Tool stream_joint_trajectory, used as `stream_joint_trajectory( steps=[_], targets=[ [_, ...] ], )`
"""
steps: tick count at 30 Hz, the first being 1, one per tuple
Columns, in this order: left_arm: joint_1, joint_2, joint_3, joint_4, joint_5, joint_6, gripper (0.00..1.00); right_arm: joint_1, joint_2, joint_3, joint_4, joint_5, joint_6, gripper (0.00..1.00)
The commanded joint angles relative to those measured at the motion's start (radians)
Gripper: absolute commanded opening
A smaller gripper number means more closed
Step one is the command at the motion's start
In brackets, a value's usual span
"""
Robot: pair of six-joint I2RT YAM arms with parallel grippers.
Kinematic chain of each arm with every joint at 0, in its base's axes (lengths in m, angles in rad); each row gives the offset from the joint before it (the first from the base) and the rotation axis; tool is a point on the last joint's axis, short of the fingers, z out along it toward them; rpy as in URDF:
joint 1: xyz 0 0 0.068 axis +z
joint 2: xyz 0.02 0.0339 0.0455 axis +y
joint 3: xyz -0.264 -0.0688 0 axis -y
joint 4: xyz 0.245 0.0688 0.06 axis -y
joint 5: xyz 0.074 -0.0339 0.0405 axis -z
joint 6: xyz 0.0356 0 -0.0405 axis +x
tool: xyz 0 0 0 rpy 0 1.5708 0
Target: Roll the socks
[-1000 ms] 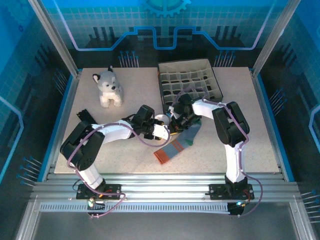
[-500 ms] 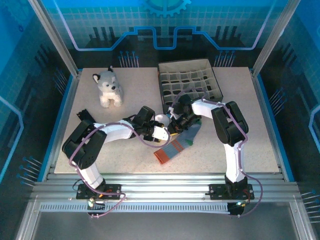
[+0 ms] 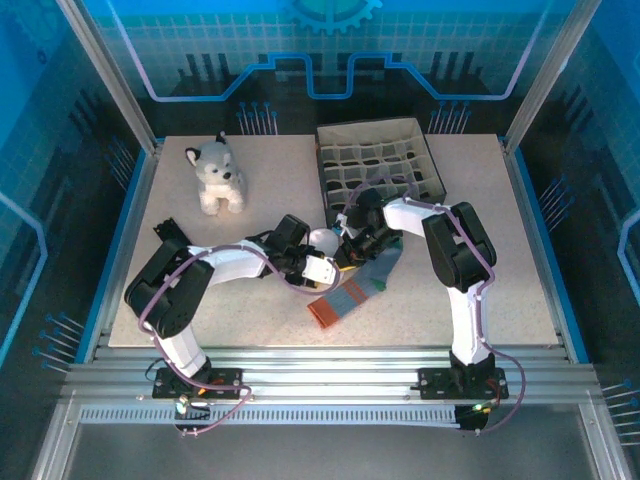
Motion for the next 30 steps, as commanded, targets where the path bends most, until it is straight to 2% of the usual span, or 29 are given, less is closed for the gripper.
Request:
stream_joint_trajectory(
  steps=[1,4,7,15,21,25,30],
  targets=[
    [0.01,0.028,0.048,-0.108,0.013,0.022,0.33,-0.009,0.026,-0.012,-0.036,0.037,-0.007,0.0],
    [0.013,0.041,0.084,-0.19,0.016,0.021,0.13,-0.019,0.007,-0.039,0.003,-0.025,0.021,0.0],
    [0.022,0.046,0.128,-0.289,0.028,-0.008,0.0,-0.023,-0.029,-0.062,0.028,-0.059,0.044,0.03],
    [0.071,0.075,0.251,-0.556,0.116,-0.068,0.0,-0.044,-0.186,-0.151,0.11,0.002,0.078,0.29],
    [0.107,0.145,0.341,-0.692,0.188,-0.092,0.0,-0.021,-0.415,-0.381,0.4,0.153,0.059,0.32],
    [0.121,0.2,0.404,-0.772,0.22,-0.097,0.0,0.055,-0.542,-0.529,0.568,0.311,-0.06,0.33],
    [0.146,0.246,0.468,-0.848,0.262,-0.089,0.0,0.183,-0.616,-0.682,0.807,0.464,-0.239,0.41]
  ],
)
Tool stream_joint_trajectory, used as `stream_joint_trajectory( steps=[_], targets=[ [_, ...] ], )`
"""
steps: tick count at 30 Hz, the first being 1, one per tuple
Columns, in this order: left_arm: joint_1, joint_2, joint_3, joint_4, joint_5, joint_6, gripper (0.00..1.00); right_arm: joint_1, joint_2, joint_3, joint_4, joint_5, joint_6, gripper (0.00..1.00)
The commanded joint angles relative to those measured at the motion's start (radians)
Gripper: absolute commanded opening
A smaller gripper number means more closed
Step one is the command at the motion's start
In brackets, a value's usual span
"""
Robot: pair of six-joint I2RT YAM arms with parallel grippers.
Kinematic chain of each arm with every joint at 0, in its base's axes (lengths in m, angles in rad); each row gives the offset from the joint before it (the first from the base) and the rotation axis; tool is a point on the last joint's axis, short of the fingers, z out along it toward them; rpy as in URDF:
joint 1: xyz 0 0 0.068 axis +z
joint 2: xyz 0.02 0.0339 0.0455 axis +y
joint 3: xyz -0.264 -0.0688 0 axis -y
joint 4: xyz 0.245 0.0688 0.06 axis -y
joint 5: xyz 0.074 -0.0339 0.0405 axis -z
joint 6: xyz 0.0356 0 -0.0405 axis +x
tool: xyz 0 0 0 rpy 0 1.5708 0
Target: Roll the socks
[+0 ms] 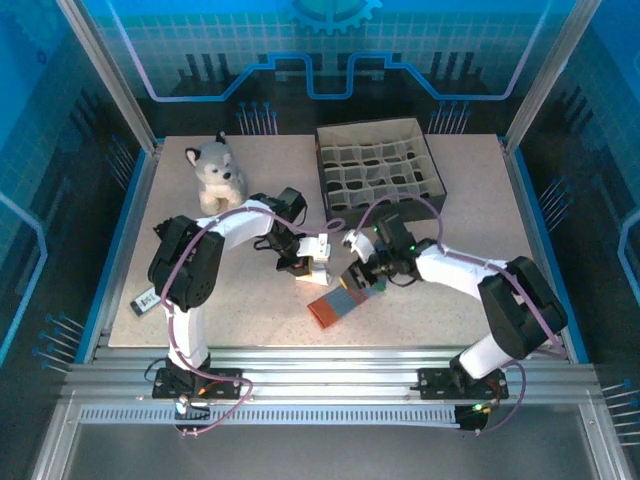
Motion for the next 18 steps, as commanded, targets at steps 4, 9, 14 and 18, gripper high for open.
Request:
stream_joint_trajectory(
  steps=[4,9,14,18],
  targets=[
    [0.028,0.039,0.048,-0.134,0.085,0.008,0.0,0.092,-0.013,-0.157,0.448,0.115,-0.159,0.48],
    [0.033,0.042,0.055,-0.129,0.093,0.009,0.0,0.091,0.074,-0.153,0.558,0.062,-0.088,0.49],
    [0.035,0.046,0.056,-0.117,0.101,0.004,0.0,0.086,0.136,-0.139,0.627,0.019,-0.046,0.49],
    [0.035,0.053,0.064,-0.111,0.107,-0.003,0.0,0.072,0.164,-0.134,0.656,-0.026,-0.034,0.49]
  ],
)
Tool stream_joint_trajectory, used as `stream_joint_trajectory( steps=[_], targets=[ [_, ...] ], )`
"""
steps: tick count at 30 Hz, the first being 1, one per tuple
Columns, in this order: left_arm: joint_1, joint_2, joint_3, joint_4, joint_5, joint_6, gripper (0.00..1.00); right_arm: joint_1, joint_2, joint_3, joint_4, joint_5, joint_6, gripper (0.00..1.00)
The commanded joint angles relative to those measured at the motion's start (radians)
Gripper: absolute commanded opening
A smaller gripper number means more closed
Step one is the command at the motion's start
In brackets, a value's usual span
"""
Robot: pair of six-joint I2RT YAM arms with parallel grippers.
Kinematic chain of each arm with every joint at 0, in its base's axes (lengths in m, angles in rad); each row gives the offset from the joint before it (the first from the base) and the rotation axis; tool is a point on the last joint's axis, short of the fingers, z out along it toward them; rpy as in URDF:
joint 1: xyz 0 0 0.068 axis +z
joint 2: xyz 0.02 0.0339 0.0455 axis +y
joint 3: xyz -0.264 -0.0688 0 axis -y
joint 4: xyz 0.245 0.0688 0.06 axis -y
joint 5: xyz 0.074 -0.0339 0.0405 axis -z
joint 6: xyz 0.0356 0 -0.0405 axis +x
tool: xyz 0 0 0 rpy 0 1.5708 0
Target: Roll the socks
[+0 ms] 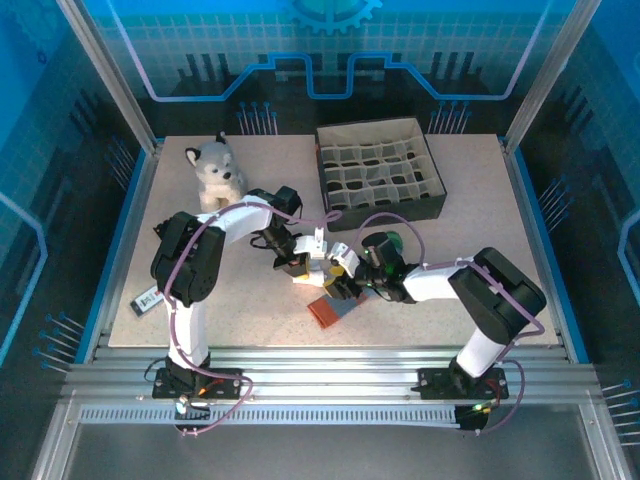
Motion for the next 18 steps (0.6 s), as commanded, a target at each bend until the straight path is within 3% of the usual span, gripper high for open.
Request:
stream_joint_trajectory(
  steps=[1,18],
  targets=[
    [0.006,0.026,0.032,-0.024,0.054,-0.002,0.0,-0.014,0.033,0.029,0.079,-0.066,0.023,0.49],
    [0.003,0.021,0.033,0.011,0.078,-0.022,0.0,-0.04,0.21,0.135,0.118,-0.214,0.066,0.45]
  ],
)
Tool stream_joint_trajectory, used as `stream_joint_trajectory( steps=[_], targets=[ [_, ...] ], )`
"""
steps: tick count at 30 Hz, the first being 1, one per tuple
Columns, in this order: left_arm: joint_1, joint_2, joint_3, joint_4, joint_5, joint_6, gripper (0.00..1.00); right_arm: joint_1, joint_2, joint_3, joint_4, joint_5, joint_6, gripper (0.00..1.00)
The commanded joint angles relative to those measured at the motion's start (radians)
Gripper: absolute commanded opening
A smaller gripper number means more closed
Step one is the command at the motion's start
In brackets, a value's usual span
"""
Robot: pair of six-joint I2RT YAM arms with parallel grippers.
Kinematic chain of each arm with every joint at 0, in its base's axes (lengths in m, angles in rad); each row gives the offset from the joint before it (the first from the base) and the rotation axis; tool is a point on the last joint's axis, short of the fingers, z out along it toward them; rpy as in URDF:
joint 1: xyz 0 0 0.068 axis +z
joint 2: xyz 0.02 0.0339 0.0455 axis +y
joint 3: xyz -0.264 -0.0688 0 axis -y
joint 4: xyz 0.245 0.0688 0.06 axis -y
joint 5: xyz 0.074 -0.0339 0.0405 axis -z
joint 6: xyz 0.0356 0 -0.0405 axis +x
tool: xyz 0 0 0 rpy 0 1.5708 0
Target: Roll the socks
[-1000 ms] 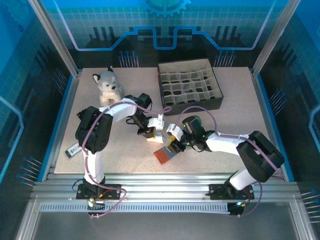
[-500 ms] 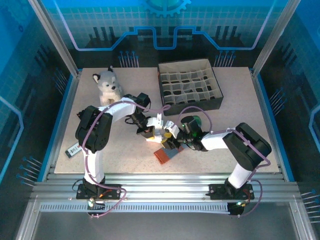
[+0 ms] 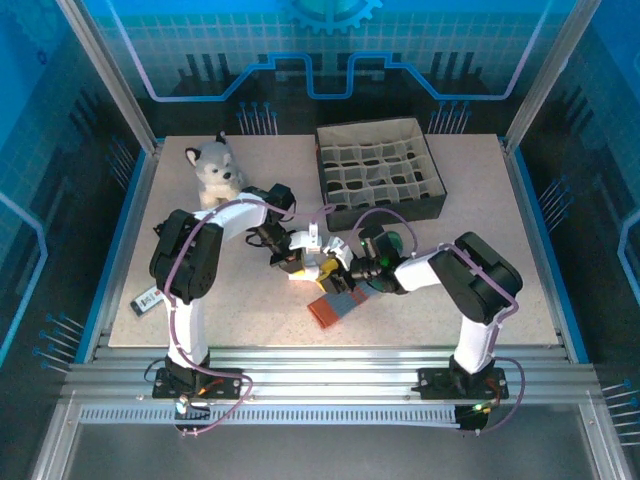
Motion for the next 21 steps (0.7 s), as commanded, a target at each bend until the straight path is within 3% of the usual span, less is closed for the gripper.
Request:
stream_joint_trajectory(
  steps=[1,7,11,15,21],
  targets=[
    [-0.037,0.01,0.026,0.008,0.076,0.017,0.0,0.001,0.046,0.045,0.02,-0.03,0.032,0.44],
    [-0.037,0.018,0.033,0.012,0.084,0.028,0.0,-0.009,0.038,0.02,0.065,-0.006,0.054,0.42],
    [-0.036,0.019,0.039,0.01,0.084,0.04,0.0,-0.056,0.008,-0.101,0.276,0.043,0.14,0.48],
    [-0.036,0.016,0.039,0.009,0.086,0.057,0.0,-0.1,0.015,-0.16,0.421,0.002,0.187,0.52],
    [-0.036,0.016,0.039,0.007,0.091,0.07,0.0,-0.101,0.047,-0.156,0.464,-0.036,0.198,0.53]
  ],
)
